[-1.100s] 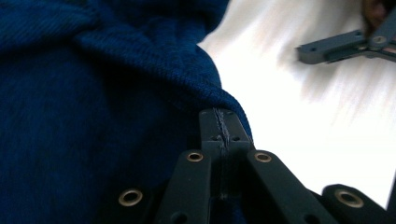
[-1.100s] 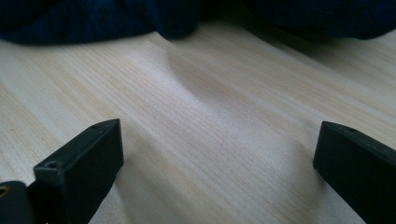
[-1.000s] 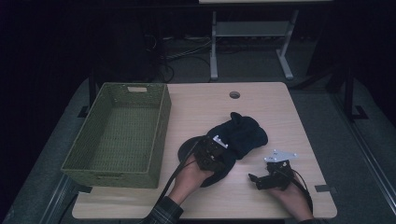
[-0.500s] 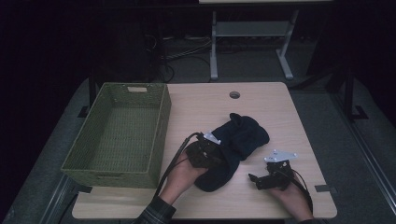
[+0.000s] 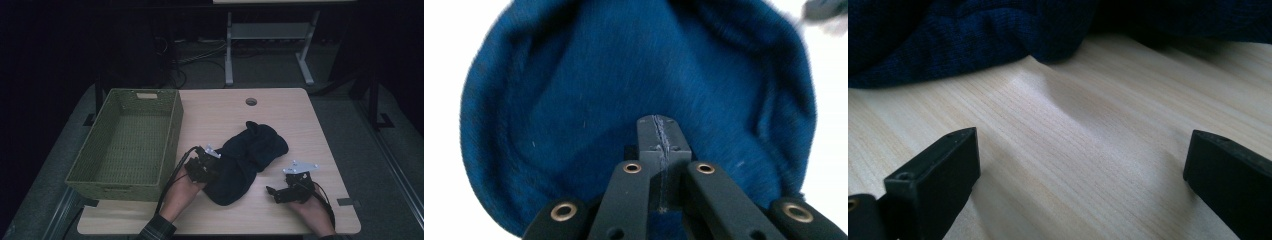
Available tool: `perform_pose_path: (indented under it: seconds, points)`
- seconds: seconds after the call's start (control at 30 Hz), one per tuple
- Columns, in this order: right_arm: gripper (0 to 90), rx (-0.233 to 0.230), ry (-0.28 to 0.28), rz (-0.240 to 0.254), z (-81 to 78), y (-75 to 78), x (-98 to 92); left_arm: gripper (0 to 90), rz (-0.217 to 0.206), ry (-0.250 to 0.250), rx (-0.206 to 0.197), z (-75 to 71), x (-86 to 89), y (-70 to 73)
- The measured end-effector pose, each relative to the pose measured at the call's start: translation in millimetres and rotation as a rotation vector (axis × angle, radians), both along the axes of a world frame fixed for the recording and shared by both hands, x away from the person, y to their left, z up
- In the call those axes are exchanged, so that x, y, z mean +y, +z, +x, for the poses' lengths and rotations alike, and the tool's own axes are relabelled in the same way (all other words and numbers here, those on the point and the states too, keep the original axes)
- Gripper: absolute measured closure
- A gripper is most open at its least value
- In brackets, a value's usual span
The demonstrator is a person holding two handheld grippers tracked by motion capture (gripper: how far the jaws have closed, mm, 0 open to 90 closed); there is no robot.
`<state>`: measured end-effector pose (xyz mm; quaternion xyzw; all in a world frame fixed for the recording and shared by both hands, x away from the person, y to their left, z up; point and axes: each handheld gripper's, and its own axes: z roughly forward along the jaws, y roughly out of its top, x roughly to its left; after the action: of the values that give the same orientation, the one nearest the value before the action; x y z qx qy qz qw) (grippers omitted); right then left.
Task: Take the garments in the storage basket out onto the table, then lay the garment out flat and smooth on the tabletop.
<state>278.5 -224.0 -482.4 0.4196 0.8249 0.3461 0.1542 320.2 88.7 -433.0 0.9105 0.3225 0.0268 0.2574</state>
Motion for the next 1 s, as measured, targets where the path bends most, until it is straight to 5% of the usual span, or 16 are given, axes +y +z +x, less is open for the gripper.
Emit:
perform_pose_path:
  seconds: [0.13,0.27,0.43,0.6,0.8,1.0]
  points:
    - [1.3,0.001,0.01,0.0,0.8,0.0,-1.8,90.0,0.022,-0.004,0.02,-1.9,3.8,-12.0]
    - [1.3,0.0,0.01,0.002,0.8,-0.2,-1.7,90.0,-0.007,-0.015,0.012,-2.7,9.2,-14.7]
    - [1.3,0.001,0.014,0.002,0.2,0.0,-1.4,90.0,0.005,-0.031,-0.02,-6.2,8.4,-14.9]
    - [1.5,-0.004,0.026,-0.069,1.3,5.9,-1.4,89.9,-0.007,-0.031,-0.035,-7.7,9.6,-16.1]
    - [6.9,-0.019,0.025,-0.032,3.8,22.8,-8.1,89.9,-0.06,-0.006,0.007,-4.7,12.6,-18.1]
    - [13.8,0.008,0.042,-0.017,11.8,37.9,-10.0,90.0,-0.066,-0.002,0.019,-3.5,14.5,-18.3]
